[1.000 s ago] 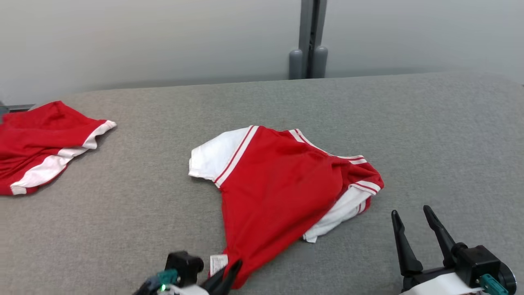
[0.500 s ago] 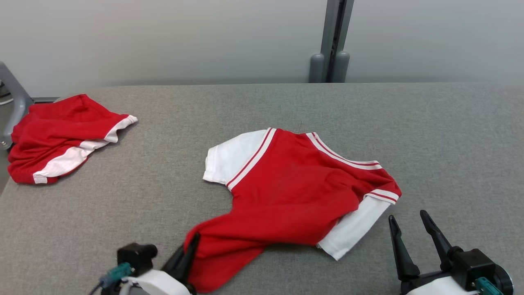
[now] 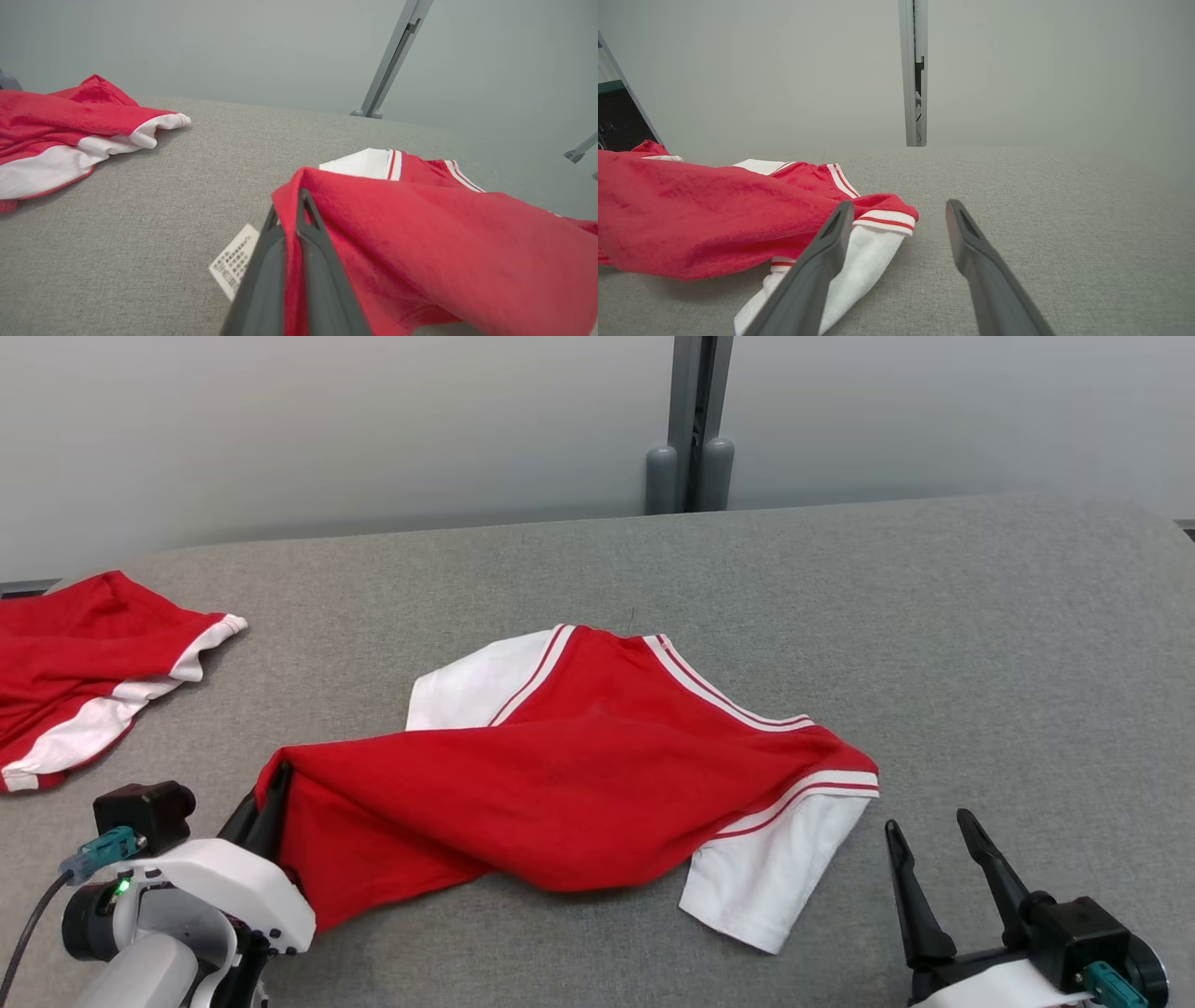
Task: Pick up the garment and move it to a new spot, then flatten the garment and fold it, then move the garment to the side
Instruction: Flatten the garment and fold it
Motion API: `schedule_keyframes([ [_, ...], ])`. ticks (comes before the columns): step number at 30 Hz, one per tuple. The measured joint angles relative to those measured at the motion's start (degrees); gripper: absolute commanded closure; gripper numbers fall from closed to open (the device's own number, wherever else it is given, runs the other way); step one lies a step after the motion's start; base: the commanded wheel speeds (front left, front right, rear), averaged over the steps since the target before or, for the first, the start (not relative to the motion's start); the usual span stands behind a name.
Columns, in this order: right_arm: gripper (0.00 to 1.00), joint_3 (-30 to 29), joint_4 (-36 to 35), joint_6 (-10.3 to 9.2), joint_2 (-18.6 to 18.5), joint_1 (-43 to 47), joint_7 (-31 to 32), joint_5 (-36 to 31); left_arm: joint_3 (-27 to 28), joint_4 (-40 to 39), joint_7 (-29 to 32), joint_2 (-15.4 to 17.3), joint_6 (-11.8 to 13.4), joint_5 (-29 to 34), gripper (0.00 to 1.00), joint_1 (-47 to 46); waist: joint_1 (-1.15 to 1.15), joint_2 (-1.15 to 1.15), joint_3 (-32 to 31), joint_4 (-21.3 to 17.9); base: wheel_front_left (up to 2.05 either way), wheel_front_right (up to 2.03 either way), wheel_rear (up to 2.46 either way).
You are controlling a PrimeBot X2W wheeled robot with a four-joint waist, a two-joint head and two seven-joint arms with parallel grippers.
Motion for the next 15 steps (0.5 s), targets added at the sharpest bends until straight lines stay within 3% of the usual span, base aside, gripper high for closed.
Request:
schedule_keyframes([
  [9, 0.00, -0.3, 0.0, 0.00, 0.0, -0.4, 0.0, -0.2, 0.2, 6.0, 0.1, 1.0, -0.1, 0.3, 1.00, -1.8, 0.00, 0.00, 0.7, -0.5, 0.00, 0.00, 0.00],
  [10, 0.00, -0.3, 0.0, 0.00, 0.0, -0.5, 0.0, -0.2, 0.3, 6.7, -0.2, 0.9, -0.1, 0.3, 0.96, -2.0, 0.00, 0.00, 0.7, -0.5, 0.00, 0.00, 0.00],
  [15, 0.00, -0.2, 0.0, 0.00, 0.0, -0.6, 0.0, -0.3, 0.1, 9.0, -0.8, 0.4, -1.5, 0.0, 1.00, -2.0, 0.00, 0.00, 0.5, -0.3, 0.00, 0.00, 0.00],
])
